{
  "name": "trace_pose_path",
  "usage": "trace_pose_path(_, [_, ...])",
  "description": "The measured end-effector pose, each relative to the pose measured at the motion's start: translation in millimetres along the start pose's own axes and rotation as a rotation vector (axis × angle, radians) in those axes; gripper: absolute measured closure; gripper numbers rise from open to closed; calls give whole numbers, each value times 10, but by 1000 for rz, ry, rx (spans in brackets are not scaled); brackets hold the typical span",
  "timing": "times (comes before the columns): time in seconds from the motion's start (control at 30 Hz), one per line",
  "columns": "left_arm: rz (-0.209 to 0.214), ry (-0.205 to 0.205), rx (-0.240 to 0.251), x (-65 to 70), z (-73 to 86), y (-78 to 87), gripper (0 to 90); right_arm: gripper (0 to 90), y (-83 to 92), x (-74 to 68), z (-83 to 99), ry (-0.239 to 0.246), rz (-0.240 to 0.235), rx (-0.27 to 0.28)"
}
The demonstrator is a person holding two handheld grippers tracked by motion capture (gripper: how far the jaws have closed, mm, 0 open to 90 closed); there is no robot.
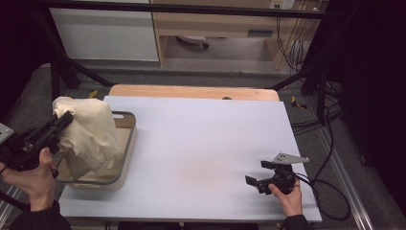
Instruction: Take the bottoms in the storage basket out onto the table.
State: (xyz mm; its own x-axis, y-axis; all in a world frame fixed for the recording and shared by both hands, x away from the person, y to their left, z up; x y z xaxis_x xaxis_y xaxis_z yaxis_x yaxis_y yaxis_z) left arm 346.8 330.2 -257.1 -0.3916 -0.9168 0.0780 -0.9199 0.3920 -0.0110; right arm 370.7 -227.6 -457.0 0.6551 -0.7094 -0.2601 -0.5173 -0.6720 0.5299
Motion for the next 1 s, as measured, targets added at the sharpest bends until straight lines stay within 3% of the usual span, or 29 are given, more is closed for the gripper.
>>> trace_pose_path(1.0, [35,-6,15,122,-107,-163,783,5,2,-1,2,2,-1,-2])
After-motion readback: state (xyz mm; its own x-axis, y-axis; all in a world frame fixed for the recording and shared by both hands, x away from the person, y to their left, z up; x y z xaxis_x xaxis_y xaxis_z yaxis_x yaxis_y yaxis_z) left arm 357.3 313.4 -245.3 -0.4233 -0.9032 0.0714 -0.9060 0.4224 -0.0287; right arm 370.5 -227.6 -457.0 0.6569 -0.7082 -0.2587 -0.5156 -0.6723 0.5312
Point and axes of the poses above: each handheld gripper's, and its own axes: y roughly backward along the jaws, z roughly out of its underside, x roughly to its right, the point moved 5 cm from there along -y, roughly forward along the jaws
